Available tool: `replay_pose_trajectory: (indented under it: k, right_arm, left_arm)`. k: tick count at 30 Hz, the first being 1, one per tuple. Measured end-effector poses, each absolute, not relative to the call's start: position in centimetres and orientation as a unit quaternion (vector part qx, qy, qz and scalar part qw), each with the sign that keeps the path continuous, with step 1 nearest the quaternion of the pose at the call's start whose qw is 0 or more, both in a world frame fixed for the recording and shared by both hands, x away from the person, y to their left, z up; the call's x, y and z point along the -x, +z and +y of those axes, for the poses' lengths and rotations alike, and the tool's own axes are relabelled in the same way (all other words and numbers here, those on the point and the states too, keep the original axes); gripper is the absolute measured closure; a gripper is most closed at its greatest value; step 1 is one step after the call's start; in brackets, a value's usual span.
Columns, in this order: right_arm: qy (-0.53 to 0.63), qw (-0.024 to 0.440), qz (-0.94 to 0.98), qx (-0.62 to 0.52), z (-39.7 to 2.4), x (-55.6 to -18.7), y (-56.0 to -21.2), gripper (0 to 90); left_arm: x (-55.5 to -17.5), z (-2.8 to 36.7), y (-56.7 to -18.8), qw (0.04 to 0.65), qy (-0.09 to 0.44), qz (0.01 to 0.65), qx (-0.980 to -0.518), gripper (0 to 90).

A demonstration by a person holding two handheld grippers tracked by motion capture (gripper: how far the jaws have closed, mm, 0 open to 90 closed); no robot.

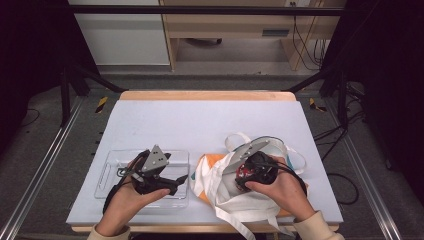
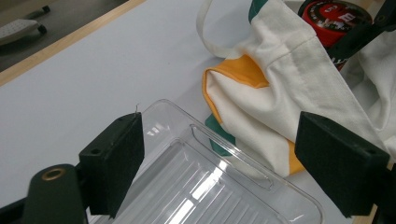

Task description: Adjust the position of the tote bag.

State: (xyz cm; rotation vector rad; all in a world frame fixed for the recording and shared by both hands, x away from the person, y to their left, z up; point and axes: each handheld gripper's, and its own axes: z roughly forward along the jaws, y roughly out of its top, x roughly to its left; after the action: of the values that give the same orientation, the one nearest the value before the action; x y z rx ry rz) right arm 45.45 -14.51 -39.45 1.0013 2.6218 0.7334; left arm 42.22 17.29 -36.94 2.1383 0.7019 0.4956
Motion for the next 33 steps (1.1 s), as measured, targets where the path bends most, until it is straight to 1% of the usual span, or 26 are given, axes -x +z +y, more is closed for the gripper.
replay_pose_trajectory:
  k: [6,15,19,26,33]
  right_arm:
    - [0.256,0.139,0.894,-0.339,-14.8,-44.8,-37.3,26.0]
    - [0.266,0.16,0.889,-0.336,-15.6,-43.9,-34.1,26.0]
    - [0.274,0.169,0.884,-0.338,-15.6,-43.9,-32.7,26.0]
    - [0.276,0.183,0.884,-0.331,-14.6,-44.0,-30.6,26.0]
    - [0.276,0.184,0.886,-0.324,-13.1,-44.9,-29.8,26.0]
  left_arm:
    - [-42.5,18.4,-36.7,0.389,0.216,0.286,-0.848,16.0]
    - [-43.0,20.9,-36.0,0.408,0.222,0.32,-0.825,14.3]
    - [-43.3,21.9,-36.0,0.404,0.222,0.326,-0.825,13.9]
    - [-43.9,23.3,-36.4,0.402,0.217,0.343,-0.821,10.6]
    - [-44.5,24.8,-37.0,0.397,0.209,0.362,-0.817,9.7]
